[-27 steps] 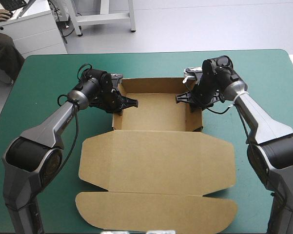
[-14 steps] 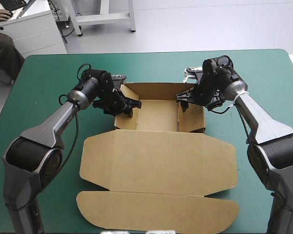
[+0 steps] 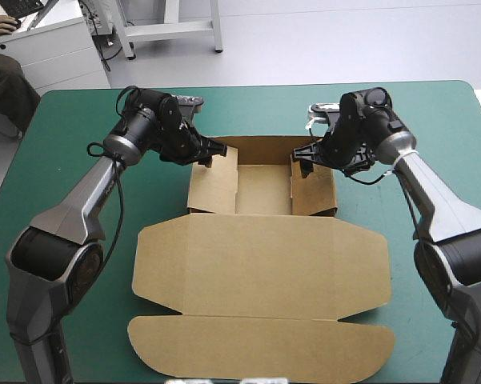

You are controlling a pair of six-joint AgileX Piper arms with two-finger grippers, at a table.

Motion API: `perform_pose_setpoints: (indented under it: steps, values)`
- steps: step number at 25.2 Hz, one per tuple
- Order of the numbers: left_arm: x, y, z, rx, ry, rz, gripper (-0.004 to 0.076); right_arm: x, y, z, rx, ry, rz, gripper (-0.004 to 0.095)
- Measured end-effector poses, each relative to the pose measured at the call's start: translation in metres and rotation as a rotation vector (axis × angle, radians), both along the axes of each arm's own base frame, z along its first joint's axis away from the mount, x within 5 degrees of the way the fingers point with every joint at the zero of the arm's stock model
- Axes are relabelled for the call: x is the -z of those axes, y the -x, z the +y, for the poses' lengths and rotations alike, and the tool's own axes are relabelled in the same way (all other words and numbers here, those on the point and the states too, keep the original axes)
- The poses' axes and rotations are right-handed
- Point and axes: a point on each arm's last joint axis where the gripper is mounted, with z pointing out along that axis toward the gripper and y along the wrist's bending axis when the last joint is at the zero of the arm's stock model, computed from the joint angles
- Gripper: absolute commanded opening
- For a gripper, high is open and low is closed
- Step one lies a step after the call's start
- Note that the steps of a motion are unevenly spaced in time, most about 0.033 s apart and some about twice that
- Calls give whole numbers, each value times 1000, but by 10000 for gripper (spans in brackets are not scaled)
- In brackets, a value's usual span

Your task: Fold the box

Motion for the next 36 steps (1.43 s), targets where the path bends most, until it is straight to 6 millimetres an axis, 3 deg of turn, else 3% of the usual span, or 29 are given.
perform_pose_setpoints:
  steps: [9, 12, 14, 15, 16, 20, 25, 26, 29, 31, 34, 36]
  values:
    - [-69, 6, 4, 4, 62, -196, 416, -72, 37, -27, 16, -37, -180, 832]
    - [-82, 13, 7, 27, 67, -229, 291, -88, 49, -29, 10, -57, -217, 832]
    - [-90, 18, 9, 40, 68, -250, 124, -96, 55, -30, 8, -62, -237, 832]
    - [-93, 21, 10, 48, 68, -259, -3, -99, 58, -31, 7, -65, -248, 832]
    - [-103, 28, 11, 71, 79, -282, 0, -103, 63, -33, 0, -64, -259, 832]
    - [-123, 44, 15, 108, 109, -329, 0, -103, 76, -36, -24, -51, -257, 832]
    - [-154, 71, 26, 127, 130, -411, 0, -85, 86, -39, -46, -24, -196, 832]
    - [-163, 85, 32, 132, 133, -434, 0, -79, 85, -39, -51, -17, -177, 832]
    - [-169, 116, 47, 140, 107, -442, 0, -75, 83, -37, -54, -30, -168, 832]
    - [-170, 148, 62, 173, 72, -457, 0, -71, 78, -34, -52, -54, -174, 832]
    - [-163, 203, 87, 201, 39, -473, 0, -54, 62, -27, -49, -74, -140, 832]
    - [-157, 228, 98, 200, 35, -481, 0, -42, 51, -23, -38, -86, -124, 832]
